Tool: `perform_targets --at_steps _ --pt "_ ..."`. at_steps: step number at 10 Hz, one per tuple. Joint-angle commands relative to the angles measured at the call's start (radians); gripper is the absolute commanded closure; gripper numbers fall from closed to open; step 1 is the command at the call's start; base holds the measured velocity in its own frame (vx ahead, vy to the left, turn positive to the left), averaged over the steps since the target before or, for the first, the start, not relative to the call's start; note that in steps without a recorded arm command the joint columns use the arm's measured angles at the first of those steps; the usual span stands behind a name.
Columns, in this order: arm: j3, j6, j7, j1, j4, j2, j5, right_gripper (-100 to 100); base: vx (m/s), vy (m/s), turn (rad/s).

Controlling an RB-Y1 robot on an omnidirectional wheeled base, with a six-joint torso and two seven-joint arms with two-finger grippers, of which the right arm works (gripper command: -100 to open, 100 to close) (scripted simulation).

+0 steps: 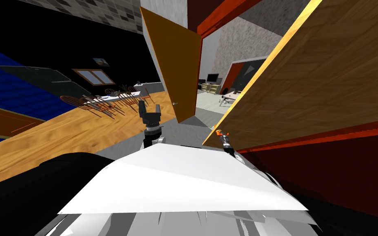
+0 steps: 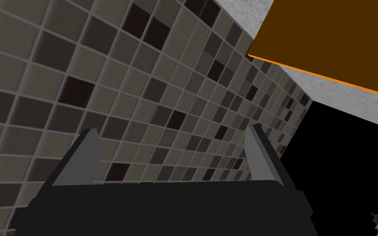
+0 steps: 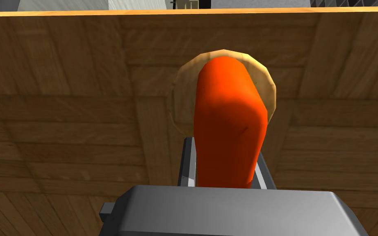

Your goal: Pull the door open

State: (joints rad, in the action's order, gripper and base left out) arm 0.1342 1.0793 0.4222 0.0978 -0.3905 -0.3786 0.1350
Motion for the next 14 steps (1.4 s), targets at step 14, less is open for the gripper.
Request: perform_targets --at_steps 14 --pt "0.037 0.125 0.075 -0.051 0.026 -0.027 0.126 100 -0.153 -0.056 0.106"
